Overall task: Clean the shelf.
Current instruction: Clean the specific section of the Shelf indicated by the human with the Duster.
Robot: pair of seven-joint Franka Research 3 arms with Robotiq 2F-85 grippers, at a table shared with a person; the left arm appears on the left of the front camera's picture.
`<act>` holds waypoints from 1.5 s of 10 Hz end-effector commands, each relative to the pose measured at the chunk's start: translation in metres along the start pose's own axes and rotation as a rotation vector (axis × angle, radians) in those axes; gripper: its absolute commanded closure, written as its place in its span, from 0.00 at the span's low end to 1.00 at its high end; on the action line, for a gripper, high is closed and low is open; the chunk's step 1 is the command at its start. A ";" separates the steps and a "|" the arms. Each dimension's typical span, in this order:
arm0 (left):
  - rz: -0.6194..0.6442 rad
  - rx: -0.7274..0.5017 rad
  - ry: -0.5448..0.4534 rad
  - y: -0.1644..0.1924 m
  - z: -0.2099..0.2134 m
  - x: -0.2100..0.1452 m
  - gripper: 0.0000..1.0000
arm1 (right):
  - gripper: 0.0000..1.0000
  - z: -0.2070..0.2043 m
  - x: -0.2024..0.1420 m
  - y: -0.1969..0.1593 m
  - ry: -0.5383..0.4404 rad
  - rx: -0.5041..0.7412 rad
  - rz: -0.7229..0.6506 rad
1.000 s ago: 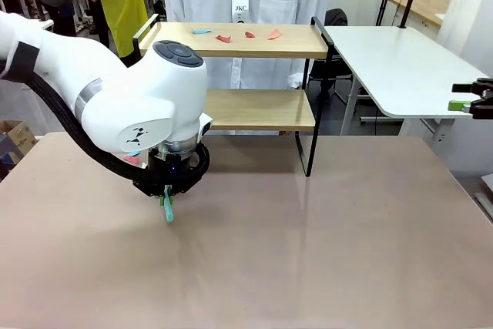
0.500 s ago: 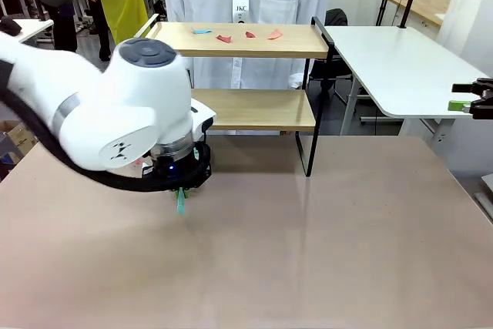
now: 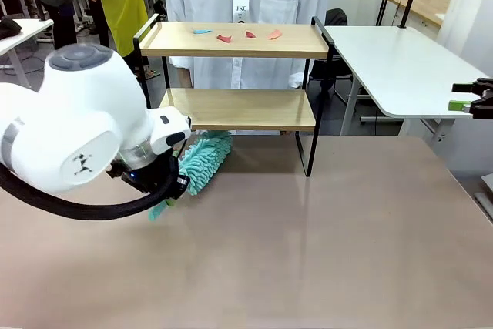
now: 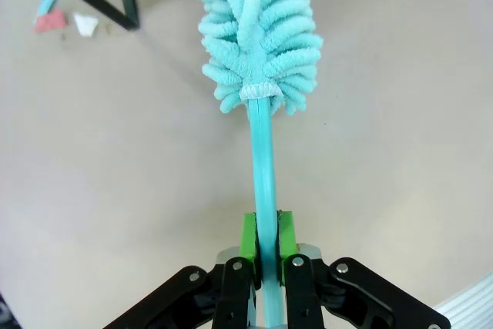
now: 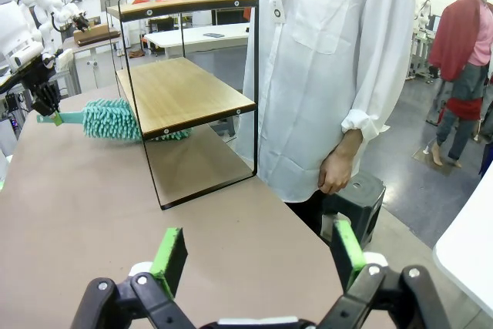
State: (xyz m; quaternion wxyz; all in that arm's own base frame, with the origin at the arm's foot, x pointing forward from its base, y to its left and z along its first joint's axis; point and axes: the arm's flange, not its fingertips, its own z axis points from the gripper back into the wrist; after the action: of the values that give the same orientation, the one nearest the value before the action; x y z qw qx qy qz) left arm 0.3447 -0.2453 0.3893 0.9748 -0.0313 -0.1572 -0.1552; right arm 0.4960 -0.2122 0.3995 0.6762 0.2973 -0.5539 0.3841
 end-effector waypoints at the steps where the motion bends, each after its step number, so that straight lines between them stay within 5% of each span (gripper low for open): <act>1: -0.113 -0.102 -0.011 0.032 0.019 -0.016 0.87 | 0.00 -0.001 0.003 0.002 -0.003 -0.001 0.003; 7: -0.509 -0.265 -0.028 0.087 0.035 -0.033 0.87 | 0.00 -0.001 0.003 0.002 -0.003 -0.001 0.003; 10: -0.600 -0.265 0.093 0.094 0.052 -0.038 0.87 | 0.00 -0.001 0.003 0.002 -0.003 -0.001 0.003; 15: -0.646 0.152 0.391 0.063 0.189 -0.050 0.87 | 0.00 -0.001 0.003 0.002 -0.003 -0.001 0.003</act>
State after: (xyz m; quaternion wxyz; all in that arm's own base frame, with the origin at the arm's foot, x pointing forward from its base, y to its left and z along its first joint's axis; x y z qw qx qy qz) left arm 0.2643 -0.1441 0.5229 0.8858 0.0870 -0.0108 -0.4557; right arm 0.4961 -0.2120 0.3994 0.6762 0.2975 -0.5538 0.3841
